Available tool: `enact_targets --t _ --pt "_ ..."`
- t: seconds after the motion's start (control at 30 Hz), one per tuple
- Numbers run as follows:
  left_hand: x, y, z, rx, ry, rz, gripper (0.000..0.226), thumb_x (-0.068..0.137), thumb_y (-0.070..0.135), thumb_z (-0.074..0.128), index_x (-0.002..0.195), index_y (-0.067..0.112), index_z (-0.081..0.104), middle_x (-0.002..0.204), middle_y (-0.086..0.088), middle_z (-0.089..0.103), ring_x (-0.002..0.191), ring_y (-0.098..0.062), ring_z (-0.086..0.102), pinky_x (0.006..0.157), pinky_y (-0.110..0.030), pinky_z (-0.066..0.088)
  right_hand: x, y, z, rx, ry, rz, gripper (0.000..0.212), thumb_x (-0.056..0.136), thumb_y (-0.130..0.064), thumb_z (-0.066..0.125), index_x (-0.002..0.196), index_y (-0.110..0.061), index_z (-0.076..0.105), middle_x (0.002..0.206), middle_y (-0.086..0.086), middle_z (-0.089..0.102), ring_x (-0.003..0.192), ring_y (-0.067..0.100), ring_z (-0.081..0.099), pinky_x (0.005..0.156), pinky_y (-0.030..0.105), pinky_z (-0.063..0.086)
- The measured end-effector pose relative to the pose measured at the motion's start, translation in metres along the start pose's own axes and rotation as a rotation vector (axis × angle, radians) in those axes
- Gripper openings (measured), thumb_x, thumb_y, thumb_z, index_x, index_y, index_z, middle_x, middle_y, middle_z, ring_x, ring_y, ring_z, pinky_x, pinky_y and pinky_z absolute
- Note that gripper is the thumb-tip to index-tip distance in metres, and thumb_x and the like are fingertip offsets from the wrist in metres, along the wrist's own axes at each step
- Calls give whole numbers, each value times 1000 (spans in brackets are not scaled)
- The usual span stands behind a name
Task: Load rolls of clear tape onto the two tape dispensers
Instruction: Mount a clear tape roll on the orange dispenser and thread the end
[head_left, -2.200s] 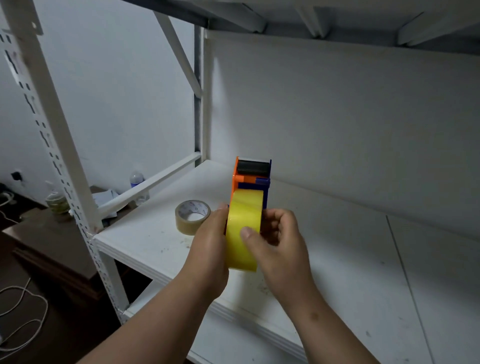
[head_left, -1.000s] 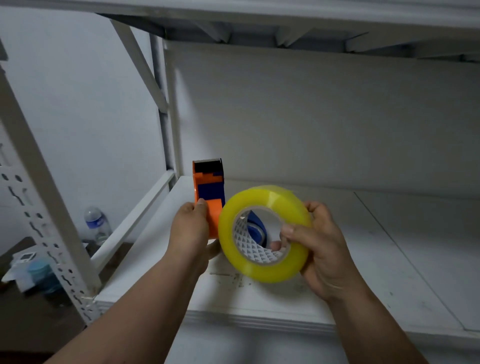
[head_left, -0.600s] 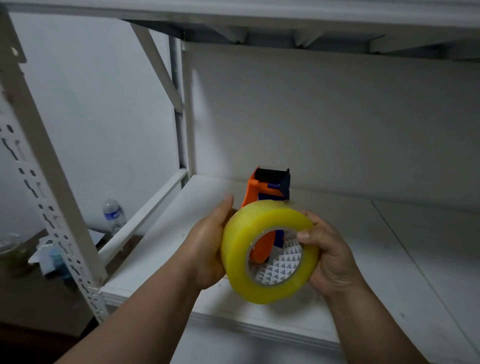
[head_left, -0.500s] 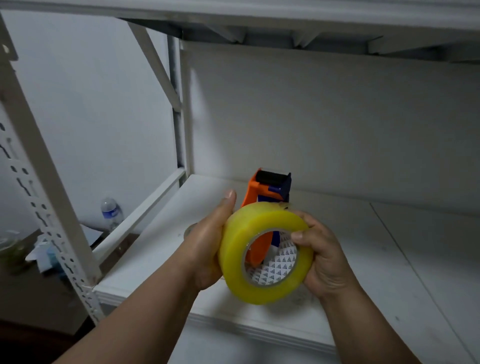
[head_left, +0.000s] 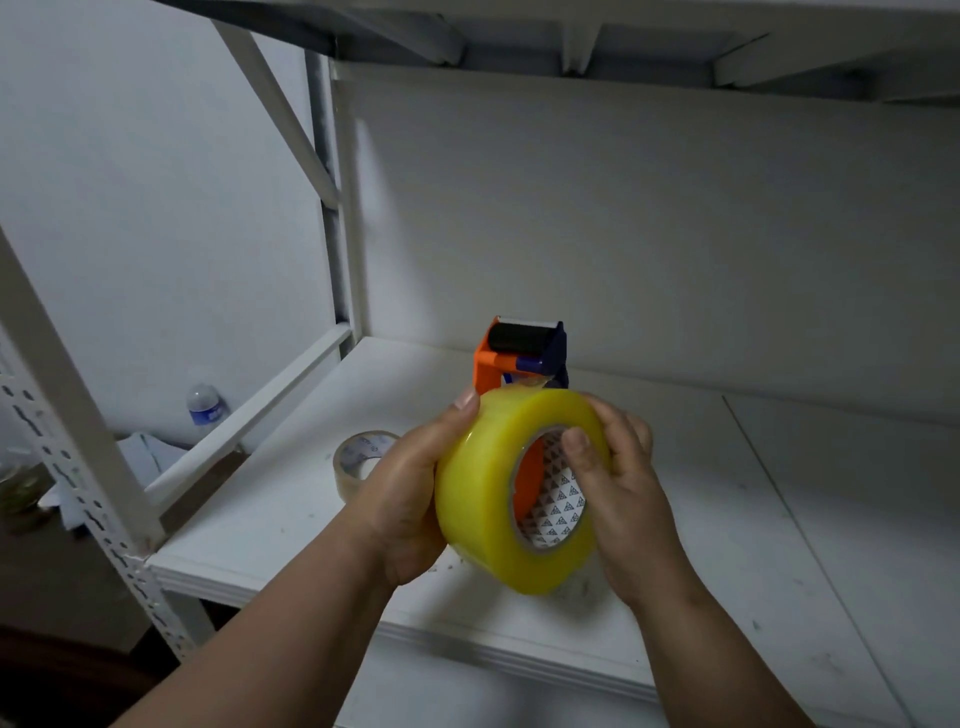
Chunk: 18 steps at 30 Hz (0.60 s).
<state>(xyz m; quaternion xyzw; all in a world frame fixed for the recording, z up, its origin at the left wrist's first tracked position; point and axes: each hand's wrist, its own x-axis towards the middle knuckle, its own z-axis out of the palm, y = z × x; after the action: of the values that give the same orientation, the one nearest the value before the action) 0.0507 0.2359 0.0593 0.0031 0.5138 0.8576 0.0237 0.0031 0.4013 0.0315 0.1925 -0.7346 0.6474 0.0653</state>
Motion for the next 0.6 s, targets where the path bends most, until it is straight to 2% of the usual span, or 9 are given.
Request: enact_targets --t 0.07,0.1,0.17,0.23,0.37,0.43,0.5,0.6 --pt "-2 -3 6 -27 -12 16 47 78 43 55 112 16 70 100 -13 77 86 -27 75 74 -39 62 1 2 -3 -169 27 -37 45 65 -90 36 105 -72 44 116 -17 37 106 -15 47 87 2 38" --pt "-3 -4 8 -52 -27 15 45 78 42 55 110 14 70 96 -13 78 82 -27 76 71 -39 63 1 4 -6 -231 34 -58 47 66 -91 31 107 -72 42 113 -16 37 103 -16 46 82 -1 37" --pt "-5 -7 10 -84 -39 7 42 77 38 55 105 10 70 83 -13 78 70 -24 75 61 -35 62 0 9 -9 -351 31 -104 55 69 -90 23 116 -65 39 111 -14 40 98 -14 48 76 4 39" --pt "-6 -6 10 -69 -35 10 40 76 37 56 100 10 70 77 -12 77 64 -23 75 55 -32 61 -2 11 -9 -428 31 -122 60 73 -86 19 123 -58 34 116 -14 44 93 -6 52 76 16 44" --pt "-6 0 2 70 -62 -20 36 76 45 67 97 19 80 103 -13 77 91 -28 74 78 -39 61 -4 11 -3 -459 35 -130 45 87 -64 26 128 -47 36 122 -11 48 97 10 57 80 42 54" --pt "-5 1 -2 137 -75 -42 34 75 44 69 96 20 80 108 -18 74 96 -31 72 85 -43 58 -5 8 3 -409 50 -125 35 91 -55 35 125 -46 36 114 -8 54 95 13 61 79 45 55" --pt "-4 4 -4 195 -83 -40 40 70 45 72 97 15 78 110 -25 71 95 -35 68 87 -45 54 -5 5 10 -359 73 -114 24 95 -43 44 113 -52 32 102 -13 57 89 11 63 77 43 55" --pt "-3 10 -11 262 -109 -32 36 77 42 66 98 14 75 103 -21 68 93 -33 64 84 -43 52 -2 1 25 -380 97 -123 14 96 -37 46 108 -43 42 108 -8 58 92 12 64 80 44 55"
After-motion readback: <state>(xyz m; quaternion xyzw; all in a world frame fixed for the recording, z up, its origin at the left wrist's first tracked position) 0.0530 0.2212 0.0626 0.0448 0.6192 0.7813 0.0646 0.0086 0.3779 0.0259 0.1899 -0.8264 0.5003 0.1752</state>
